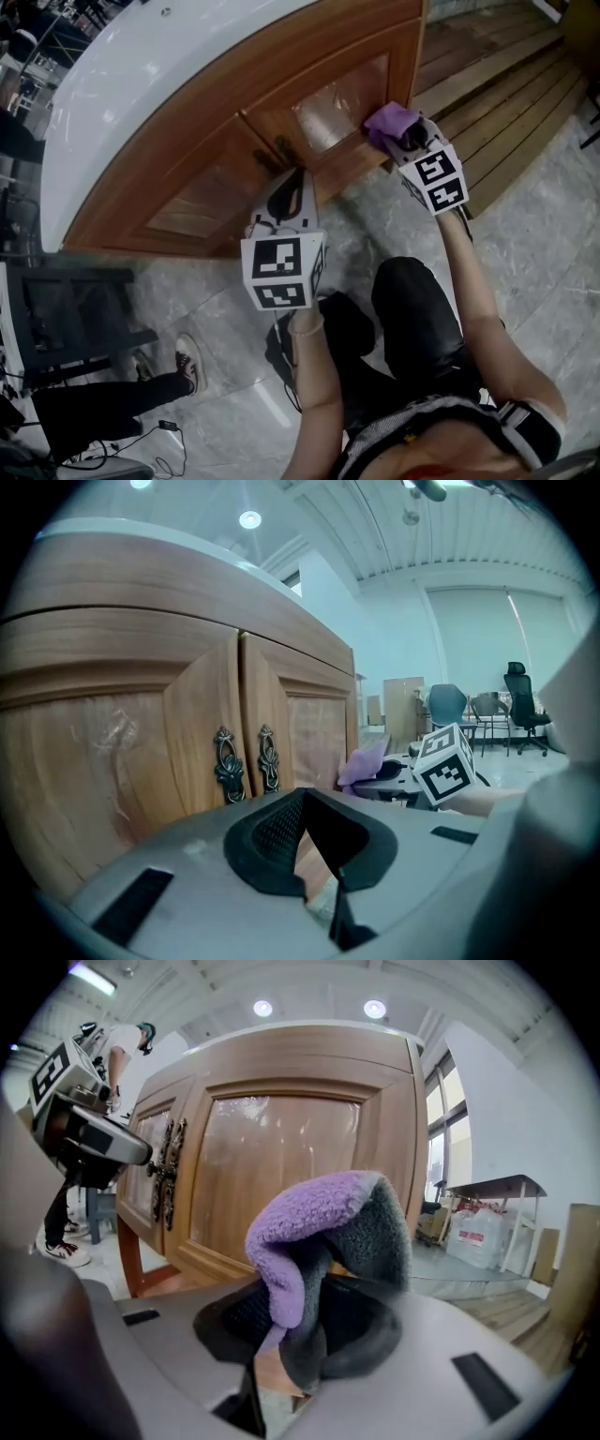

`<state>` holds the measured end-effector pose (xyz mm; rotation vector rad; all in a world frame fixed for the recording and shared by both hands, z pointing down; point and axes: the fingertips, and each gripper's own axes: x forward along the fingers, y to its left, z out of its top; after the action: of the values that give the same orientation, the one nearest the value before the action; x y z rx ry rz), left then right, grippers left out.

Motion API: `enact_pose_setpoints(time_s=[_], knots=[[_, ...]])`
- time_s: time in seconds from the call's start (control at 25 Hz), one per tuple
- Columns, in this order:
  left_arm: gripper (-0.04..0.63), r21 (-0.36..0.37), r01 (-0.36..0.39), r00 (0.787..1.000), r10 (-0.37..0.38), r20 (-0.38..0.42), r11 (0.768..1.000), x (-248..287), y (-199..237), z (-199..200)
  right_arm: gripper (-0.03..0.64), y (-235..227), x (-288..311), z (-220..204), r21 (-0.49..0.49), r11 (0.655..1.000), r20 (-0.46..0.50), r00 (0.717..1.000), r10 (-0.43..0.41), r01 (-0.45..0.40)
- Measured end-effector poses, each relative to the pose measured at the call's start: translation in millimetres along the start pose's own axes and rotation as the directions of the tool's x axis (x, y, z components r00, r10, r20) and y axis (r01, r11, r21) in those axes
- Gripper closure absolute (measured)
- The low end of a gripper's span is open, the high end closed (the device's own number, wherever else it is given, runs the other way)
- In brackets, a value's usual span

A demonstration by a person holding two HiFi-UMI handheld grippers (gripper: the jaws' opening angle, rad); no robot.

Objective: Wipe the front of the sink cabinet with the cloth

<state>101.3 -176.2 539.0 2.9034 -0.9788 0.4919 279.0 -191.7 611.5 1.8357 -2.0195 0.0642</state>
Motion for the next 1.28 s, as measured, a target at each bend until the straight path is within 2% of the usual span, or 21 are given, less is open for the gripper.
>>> enact_pose_setpoints(time_s=[0.56, 0.88, 1.28], knots=[[0.598, -0.024, 0.004, 0.999, -0.003, 0.048, 1.000, 4.3, -5.5, 6.4, 0.448, 70.4, -19.6, 56.0, 0.031, 0.989, 0.131, 0.982, 0.136, -0.141], [0.598, -0.023, 0.001, 0.997, 0.000, 0.071, 1.000, 7.0, -6.8, 9.2, 0.448, 89.0, -38.0, 91.1, 0.027, 0.985, 0.203, 0.966, 0.163, -0.172], [0.598, -0.006, -0.005, 0.993, 0.006, 0.120, 1.000, 2.5, -16.4, 22.2, 0.448, 95.1, -51.7, 116.0, 0.039, 0.986, 0.272, 0.951, 0.145, -0.161]])
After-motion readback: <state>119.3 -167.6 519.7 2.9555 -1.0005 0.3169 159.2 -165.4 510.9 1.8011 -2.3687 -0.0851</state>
